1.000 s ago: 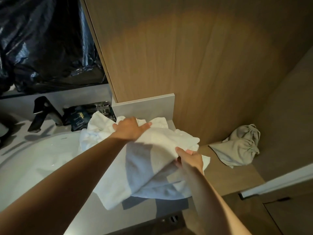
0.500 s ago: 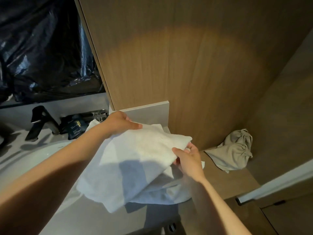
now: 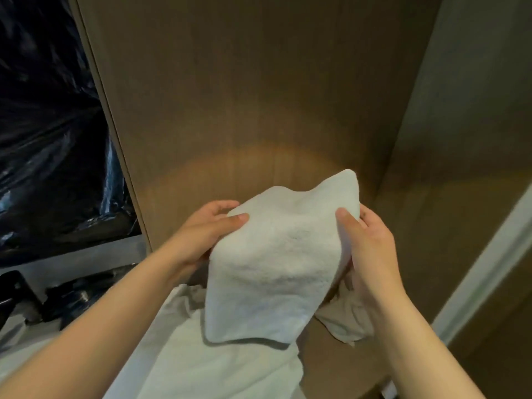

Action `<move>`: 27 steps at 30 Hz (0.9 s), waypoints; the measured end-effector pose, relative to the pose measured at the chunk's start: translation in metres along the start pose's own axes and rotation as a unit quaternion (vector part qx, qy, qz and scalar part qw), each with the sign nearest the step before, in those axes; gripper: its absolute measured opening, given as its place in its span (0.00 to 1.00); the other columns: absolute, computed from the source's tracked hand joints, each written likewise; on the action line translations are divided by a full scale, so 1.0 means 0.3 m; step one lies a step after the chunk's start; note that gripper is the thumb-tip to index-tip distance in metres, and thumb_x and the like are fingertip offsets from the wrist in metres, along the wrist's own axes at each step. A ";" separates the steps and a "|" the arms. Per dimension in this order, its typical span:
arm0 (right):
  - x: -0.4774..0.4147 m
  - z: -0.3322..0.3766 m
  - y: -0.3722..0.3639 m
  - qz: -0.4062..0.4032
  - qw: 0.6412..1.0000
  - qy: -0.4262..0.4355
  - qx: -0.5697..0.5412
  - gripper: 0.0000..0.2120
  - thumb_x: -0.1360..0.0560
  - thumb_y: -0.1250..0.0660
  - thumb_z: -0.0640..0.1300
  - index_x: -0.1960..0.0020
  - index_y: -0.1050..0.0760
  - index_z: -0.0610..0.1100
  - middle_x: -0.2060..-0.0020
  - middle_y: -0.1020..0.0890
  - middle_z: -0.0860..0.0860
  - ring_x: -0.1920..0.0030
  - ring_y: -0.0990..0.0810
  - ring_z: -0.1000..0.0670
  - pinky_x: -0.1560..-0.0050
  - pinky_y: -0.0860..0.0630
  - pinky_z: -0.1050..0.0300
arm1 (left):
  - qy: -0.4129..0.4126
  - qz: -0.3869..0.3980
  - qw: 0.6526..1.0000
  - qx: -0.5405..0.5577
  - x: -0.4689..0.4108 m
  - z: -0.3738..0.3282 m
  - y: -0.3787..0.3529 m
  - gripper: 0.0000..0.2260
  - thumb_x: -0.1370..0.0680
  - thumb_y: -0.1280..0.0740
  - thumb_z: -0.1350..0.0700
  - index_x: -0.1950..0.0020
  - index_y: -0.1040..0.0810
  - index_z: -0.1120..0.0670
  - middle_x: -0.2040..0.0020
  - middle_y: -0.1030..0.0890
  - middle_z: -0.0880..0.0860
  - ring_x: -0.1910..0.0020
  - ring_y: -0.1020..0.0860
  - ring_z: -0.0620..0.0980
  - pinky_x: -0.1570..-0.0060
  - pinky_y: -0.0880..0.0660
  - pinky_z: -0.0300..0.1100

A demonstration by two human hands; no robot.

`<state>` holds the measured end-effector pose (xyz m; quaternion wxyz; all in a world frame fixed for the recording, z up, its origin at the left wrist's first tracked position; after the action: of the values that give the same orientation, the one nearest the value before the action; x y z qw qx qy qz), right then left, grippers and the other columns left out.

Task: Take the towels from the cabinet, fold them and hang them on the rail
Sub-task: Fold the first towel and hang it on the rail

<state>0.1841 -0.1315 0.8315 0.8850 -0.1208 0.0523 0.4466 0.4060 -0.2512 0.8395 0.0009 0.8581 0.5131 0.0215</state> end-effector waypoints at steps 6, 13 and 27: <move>-0.040 0.199 0.228 -0.060 0.994 0.075 0.061 0.07 0.20 0.38 0.51 0.49 0.20 0.55 0.56 0.17 0.65 0.55 0.19 0.65 0.67 0.25 0.73 | -0.051 0.052 0.996 0.052 -0.075 -0.130 -0.283 0.23 0.35 0.24 0.48 0.42 0.20 0.51 0.48 0.15 0.53 0.53 0.16 0.49 0.64 0.22 0.39; -0.049 0.389 0.529 -0.122 0.979 0.124 0.110 0.16 0.20 0.40 0.54 0.56 0.21 0.46 0.63 0.18 0.55 0.62 0.19 0.58 0.60 0.24 0.65 | 0.034 0.261 0.964 0.050 -0.103 -0.243 -0.675 0.26 0.31 0.28 0.39 0.36 0.22 0.48 0.41 0.18 0.51 0.40 0.20 0.51 0.37 0.28 0.51; -0.224 0.683 1.010 -0.223 0.949 0.172 0.142 0.11 0.20 0.37 0.50 0.54 0.18 0.47 0.57 0.15 0.48 0.54 0.17 0.47 0.50 0.21 0.45 | -0.277 0.142 0.950 0.036 -0.161 -0.524 -1.198 0.12 0.21 0.35 0.50 0.53 0.18 0.58 0.54 0.14 0.53 0.55 0.16 0.52 0.63 0.24 0.37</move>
<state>-0.1024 0.0428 0.9921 0.9476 -0.0777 0.2380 0.1985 0.0609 -0.1268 0.9864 0.1085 0.8939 0.3657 -0.2356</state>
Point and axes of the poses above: each hand's wrist, its own x-axis away from the middle knuckle, its own y-axis out of the back of the hand, z = x × y, the point moved 1 cm from there along -x, towards the middle knuckle
